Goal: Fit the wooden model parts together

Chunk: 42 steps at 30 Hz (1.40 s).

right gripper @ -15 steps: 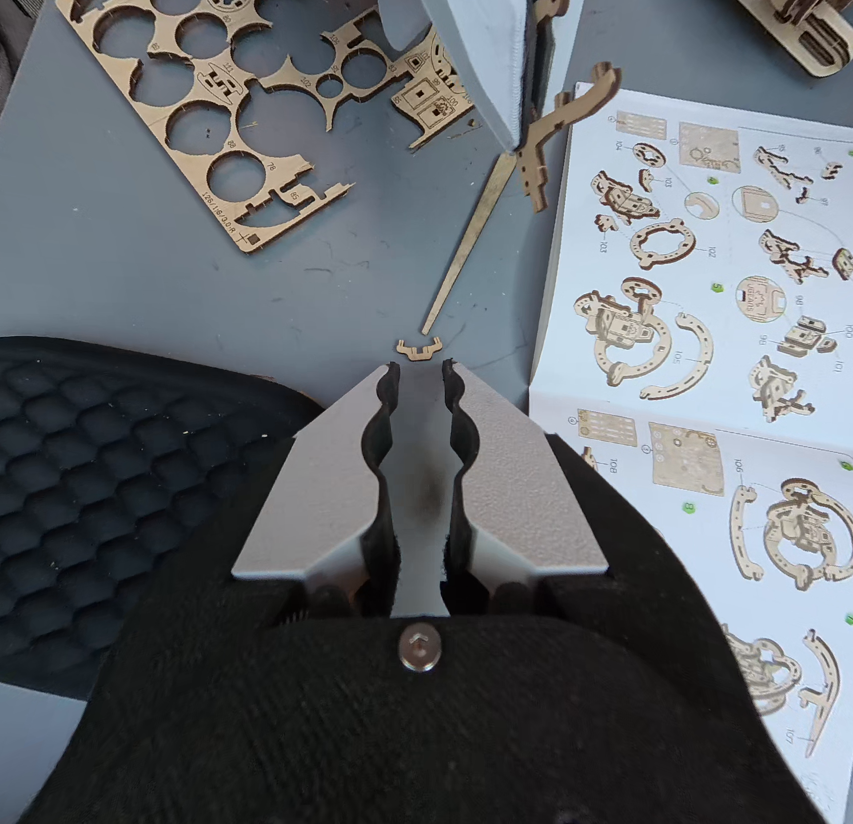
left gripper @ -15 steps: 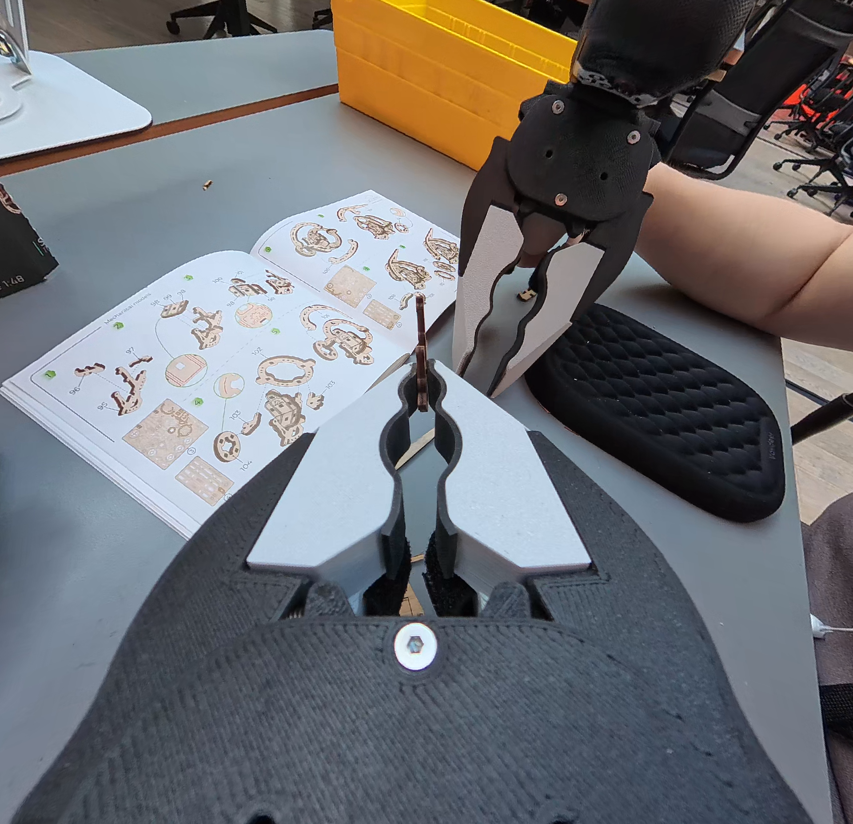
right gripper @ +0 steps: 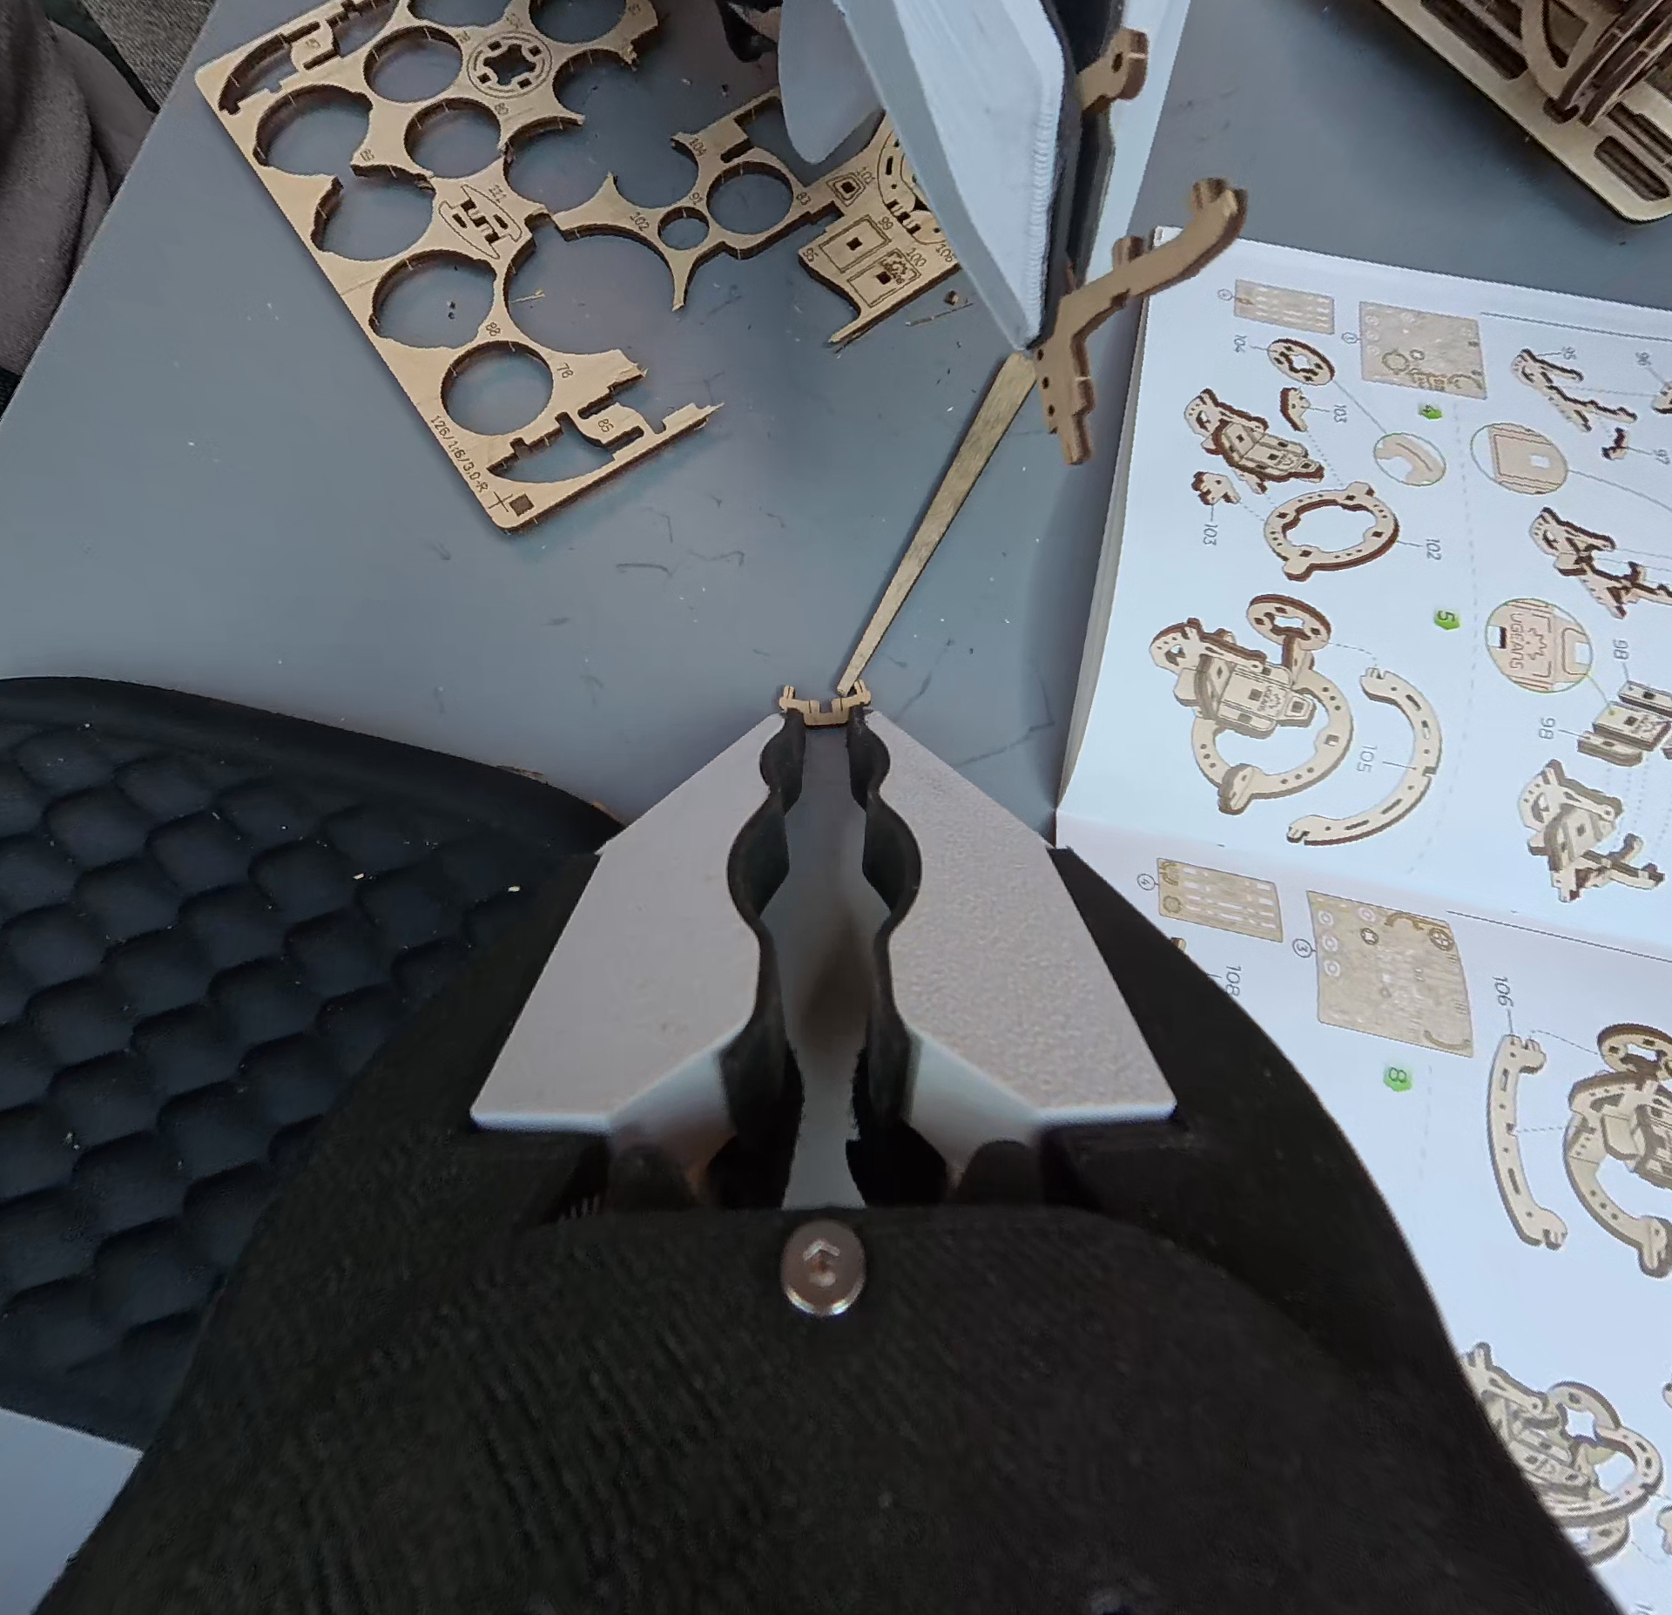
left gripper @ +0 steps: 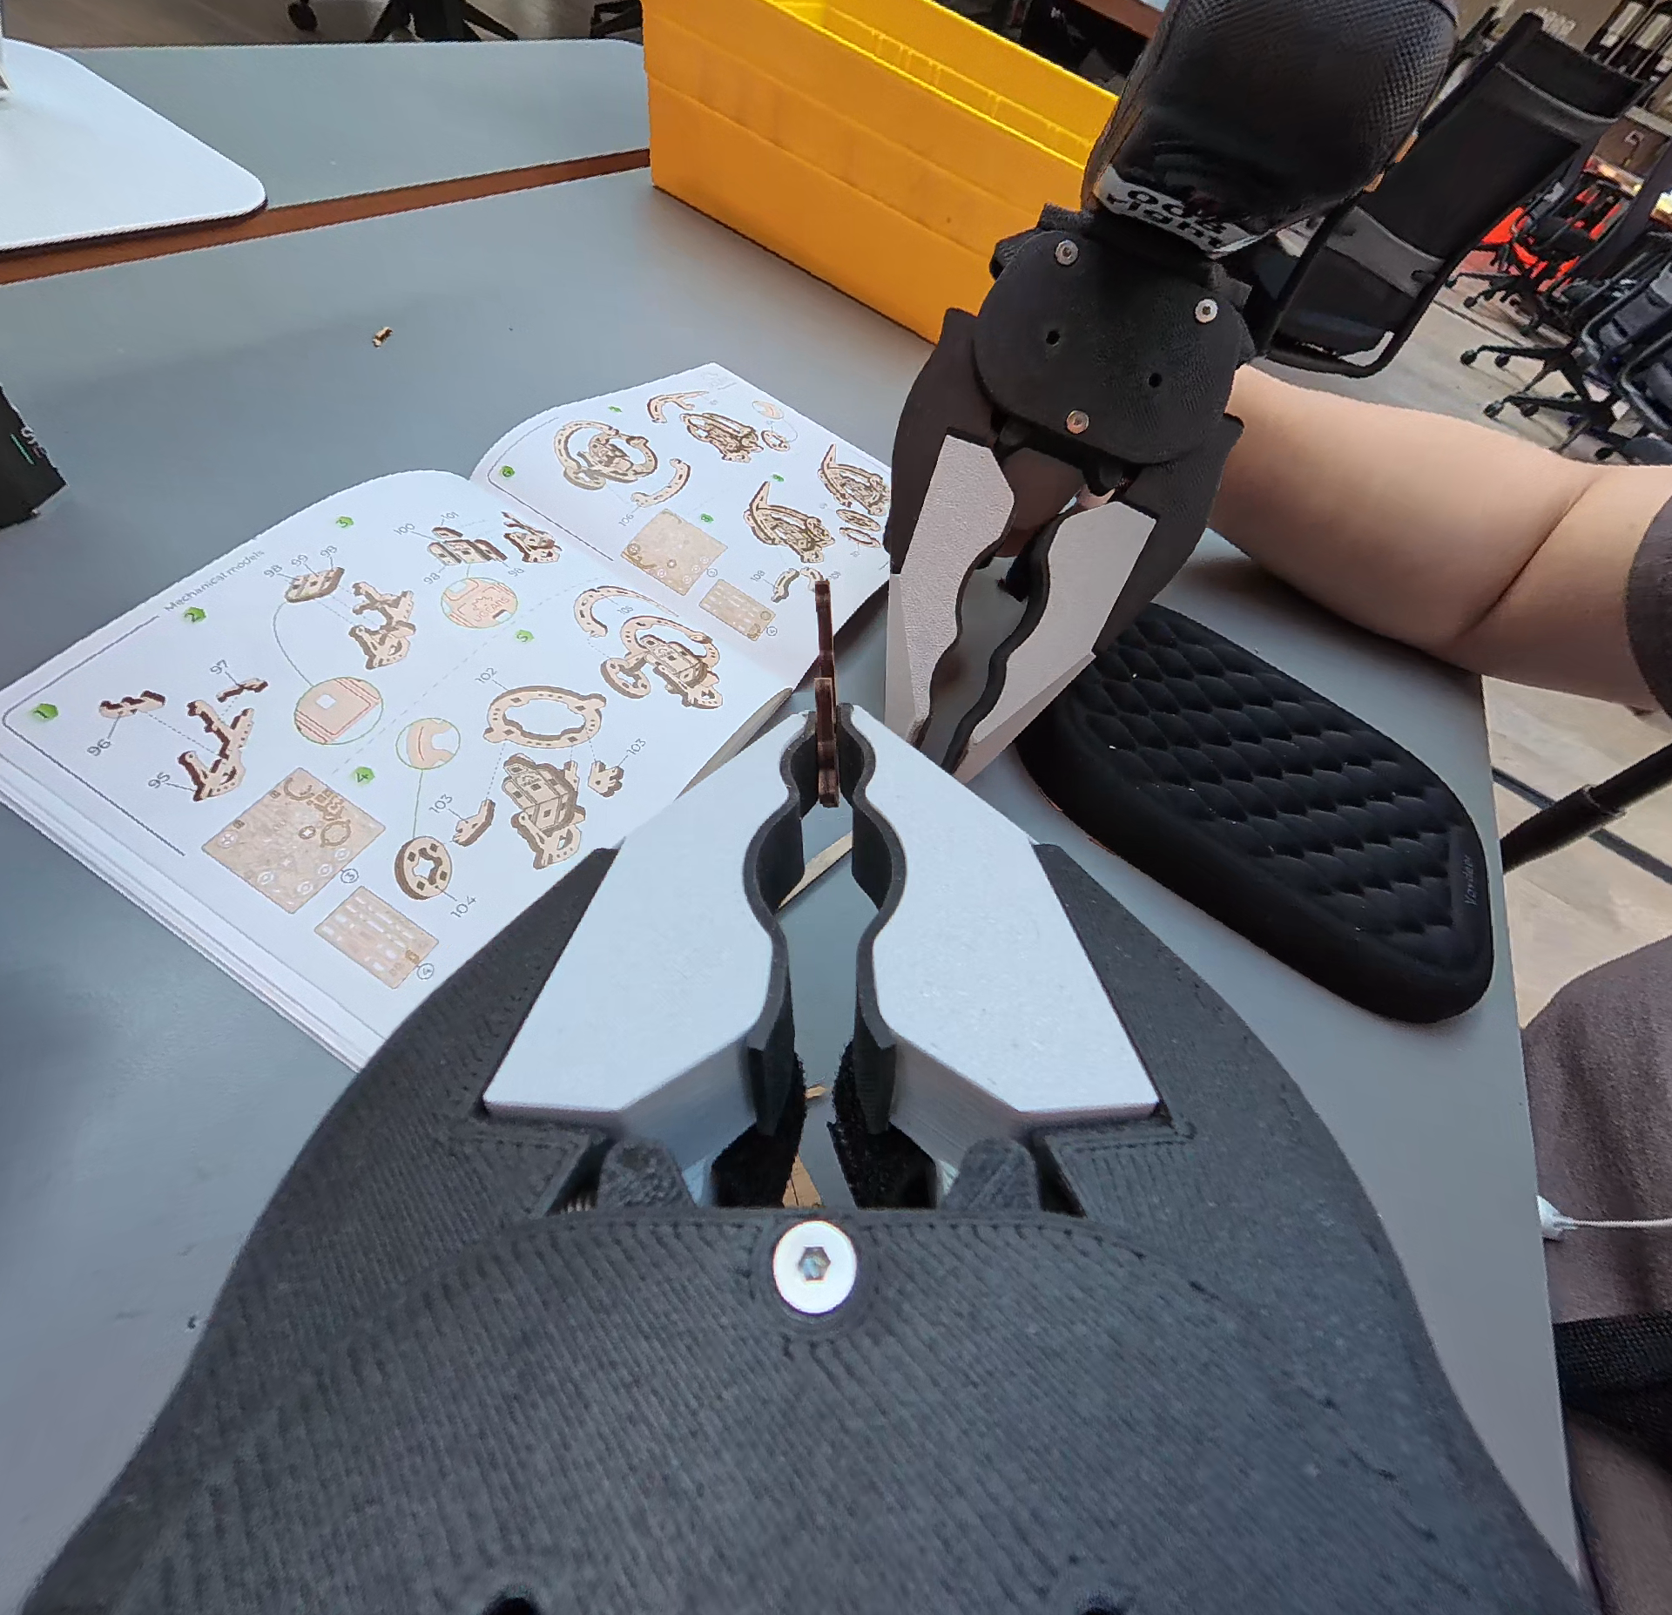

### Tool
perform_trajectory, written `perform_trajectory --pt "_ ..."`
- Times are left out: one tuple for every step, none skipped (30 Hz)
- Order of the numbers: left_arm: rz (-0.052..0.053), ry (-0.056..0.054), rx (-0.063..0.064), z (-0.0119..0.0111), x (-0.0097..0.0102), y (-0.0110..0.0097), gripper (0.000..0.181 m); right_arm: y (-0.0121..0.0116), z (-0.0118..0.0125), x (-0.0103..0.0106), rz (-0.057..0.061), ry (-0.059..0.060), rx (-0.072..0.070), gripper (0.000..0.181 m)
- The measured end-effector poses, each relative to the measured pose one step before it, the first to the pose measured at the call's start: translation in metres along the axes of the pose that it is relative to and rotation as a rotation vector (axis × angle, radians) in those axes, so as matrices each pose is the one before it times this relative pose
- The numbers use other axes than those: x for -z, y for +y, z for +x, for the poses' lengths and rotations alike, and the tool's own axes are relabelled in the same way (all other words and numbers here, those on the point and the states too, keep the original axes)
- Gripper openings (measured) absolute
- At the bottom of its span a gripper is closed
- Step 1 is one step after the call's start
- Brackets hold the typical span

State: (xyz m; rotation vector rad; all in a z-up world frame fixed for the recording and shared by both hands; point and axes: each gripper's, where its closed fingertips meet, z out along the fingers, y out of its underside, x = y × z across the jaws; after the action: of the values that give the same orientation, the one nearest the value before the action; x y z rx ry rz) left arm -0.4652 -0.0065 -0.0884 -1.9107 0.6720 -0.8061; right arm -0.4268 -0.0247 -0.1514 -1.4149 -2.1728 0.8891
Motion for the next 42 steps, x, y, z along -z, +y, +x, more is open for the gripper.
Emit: perform_trajectory --pt "0.0029 0.0158 0.0170 0.00072 -0.00024 0.00000 0.000 -0.00084 -0.00053 0.00096 0.0017 -0.0055 0.0040 0.008" --pt "0.0038 0.0244 0.0185 0.00180 -0.00017 -0.00012 0.000 -0.00294 0.00079 0.00270 0.0162 0.0032 0.0027 0.008" --pt "0.0067 0.0275 0.0199 0.00217 -0.00015 -0.00048 0.000 -0.00556 -0.00058 0.00490 0.0268 -0.0079 -0.0050 0.008" --pt "0.0096 0.0275 0.0225 0.00202 0.00012 -0.00105 0.000 -0.00717 -0.00047 0.00687 0.0304 -0.0077 -0.0100 0.008" --pt "0.0150 0.0373 0.0243 0.00337 0.00028 -0.00185 0.000 -0.00876 0.00153 0.00832 0.0401 0.0057 -0.0066 0.008" --pt "0.0181 0.0457 0.0252 0.00463 0.00048 -0.00258 0.000 -0.00914 0.00104 0.00862 0.0474 -0.0004 -0.0087 0.008" --pt "0.0151 0.0382 0.0240 0.00369 0.00040 -0.00231 0.000 -0.00809 0.00138 0.00790 0.0453 -0.0055 -0.0231 0.008" --pt "0.0098 0.0246 0.0191 0.00197 0.00028 -0.00150 0.000 -0.00687 0.00423 0.00628 0.0423 0.0039 -0.0422 0.008" --pt "0.0054 0.0204 0.0083 0.00190 0.00002 -0.00072 0.000 -0.00707 0.00086 0.00450 0.0468 -0.0197 -0.0459 0.008" --pt "0.0010 0.0162 -0.0027 0.00196 -0.00033 -0.00014 0.000 -0.00763 -0.00153 0.00283 0.0523 -0.0304 -0.0387 0.008" --pt "-0.0035 0.0092 -0.0082 0.00156 -0.00079 0.00054 0.000 -0.00606 0.00175 0.00158 0.0397 -0.0049 -0.0330 0.008" --pt "-0.0057 0.0023 -0.0085 0.00072 -0.00101 0.00107 0.000 -0.00327 0.00241 0.00098 0.0164 0.0027 -0.0276 0.008" --pt "-0.0043 0.0008 -0.0062 0.00058 -0.00093 0.00107 0.000 -0.00172 -0.00040 0.00046 0.0060 -0.0118 -0.0213 0.008" --pt "-0.0022 0.0028 -0.0024 0.00080 -0.00089 0.00075 0.000 -0.00109 0.00104 0.00008 0.0039 0.0017 -0.0154 0.008" --pt "-0.0014 0.0022 0.0012 0.00040 -0.00076 0.00060 0.000 -0.00089 0.00284 -0.00029 0.0046 0.0155 -0.0121 0.008" --pt "-0.0012 0.0031 0.0004 0.00043 -0.00057 0.00048 0.000 -0.00022 0.00033 -0.00124 0.0027 -0.0020 -0.0141 0.008" --pt "-0.0003 0.0041 -0.0035 0.00077 -0.00023 0.00011 0.000 0.00113 -0.00088 -0.00200 -0.0040 -0.0106 -0.0122 0.008" --pt "0.0012 0.0001 -0.0062 0.00028 -0.00012 -0.00026 0.000 0.00102 0.00025 -0.00248 -0.0024 -0.0022 -0.0065 0.008" --pt "0.0008 0.0005 -0.0070 0.00045 0.00009 -0.00019 0.000 0.00059 0.00006 -0.00246 0.0015 -0.0036 -0.0065 0.008" --pt "-0.0033 -0.0004 -0.0049 0.00029 -0.00013 0.00040 0.000 0.00012 -0.00177 -0.00223 0.0016 -0.0140 -0.0064 0.008" --pt "-0.0044 -0.0032 -0.0027 -0.00016 -0.00014 0.00054 0.000 -0.00151 -0.00253 -0.00157 0.0120 -0.0177 -0.0033 0.008" --pt "-0.0009 -0.0024 -0.0026 0.00002 -0.00003 0.00015 0.000 -0.00145 -0.00085 -0.00104 0.0087 -0.0065 -0.0050 0.007" --pt "0.0007 0.0018 -0.0020 0.00056 -0.00007 0.00002 0.000 0.00019 0.00087 -0.00085 -0.0029 0.0047 -0.0024 0.008" --pt "-0.0027 0.0016 -0.0009 0.00052 -0.00020 0.00025 0.000 -0.00005 -0.00077 -0.00074 -0.0007 -0.0030 0.0044 0.008" --pt "-0.0021 -0.0023 -0.0027 0.00001 -0.00006 0.00018 0.000 0.00032 -0.00025 -0.00079 -0.0020 0.0003 0.0018 0.008" --pt "0.0013 -0.0025 -0.0055 0.00021 -0.00001 -0.00037 0.000 0.00126 0.00085 -0.00095 -0.0091 0.0069 -0.0004 0.008" --pt "-0.0010 -0.0012 -0.0054 0.00039 0.00004 0.00003 0.000 0.00091 0.00009 -0.00111 -0.0054 0.0026 0.0026 0.008" --pt "-0.0053 -0.0041 -0.0051 -0.00024 -0.00009 0.00052 0.000 -0.00012 -0.00128 -0.00091 0.0014 -0.0054 0.0026 0.008" --pt "-0.0041 -0.0046 -0.0066 -0.00014 -0.00016 0.00049 0.000 -0.00064 -0.00058 -0.00085 0.0039 -0.0028 -0.0018 0.008" --pt "0.0001 -0.0011 -0.0061 0.00047 -0.00020 -0.00001 0.000 -0.00007 0.00045 -0.00066 -0.0009 0.0023 -0.0031 0.008" --pt "-0.0009 0.0003 -0.0025 0.00048 -0.00022 0.00012 0.000 -0.00015 0.00013 -0.00042 0.0000 0.0008 0.0009 0.008" --pt "-0.0017 -0.0012 -0.0010 0.00005 -0.00019 0.00019 0.000 0.00022 -0.00019 -0.00027 -0.0008 -0.0014 0.0008 0.008" --pt "-0.0001 -0.0016 -0.0011 -0.00017 0.00006 -0.00003 0.000 0.00001 0.00022 0.00023 0.0003 0.0008 -0.0001 0.008" --pt "0.0007 -0.0001 -0.0006 -0.00006 0.00006 -0.00019 0.000 -0.00052 0.00016 0.00017 0.0046 0.0014 0.0012 0.008" --pt "0.0007 0.0000 -0.0004 -0.00002 0.00006 -0.00018 0.000 -0.00021 0.00011 0.00006 0.0016 0.0003 -0.0010 0.007" --pt "-0.0001 0.0006 0.0007 0.00009 0.00010 0.00002 0.000 -0.00025 -0.00013 -0.00003 0.0002 -0.0005 -0.0004 0.007" --pt "0.0008 -0.0003 0.0007 -0.00007 0.00002 -0.00024 0.000 0.00020 0.00008 -0.00015 -0.0009 0.0008 0.0010 0.008" --pt "-0.0006 -0.0006 0.0001 -0.00012 0.00002 0.00017 0.000 -0.00010 0.00006 -0.00003 -0.0003 0.0006 -0.0004 0.008" --pt "0.0000 0.0006 0.0005 0.00016 0.00002 -0.00009 0.000 -0.00009 -0.00001 0.00002 0.0009 -0.0003 0.0009 0.008" --pt "0.0003 0.0002 0.0017 0.00002 0.00003 -0.00009 0.000 0.00035 -0.00091 -0.00012 -0.0018 -0.0054 0.0006 0.007" --pt "-0.0015 0.0010 0.0003 0.00019 -0.00020 0.00016 0.000 0.00010 -0.00057 -0.00023 -0.0015 -0.0032 -0.0007 0.008" --pt "-0.0034 0.0003 -0.0003 0.00010 -0.00016 0.00042 0.000 -0.00048 -0.00024 -0.00019 0.0029 -0.0003 0.0024 0.007"
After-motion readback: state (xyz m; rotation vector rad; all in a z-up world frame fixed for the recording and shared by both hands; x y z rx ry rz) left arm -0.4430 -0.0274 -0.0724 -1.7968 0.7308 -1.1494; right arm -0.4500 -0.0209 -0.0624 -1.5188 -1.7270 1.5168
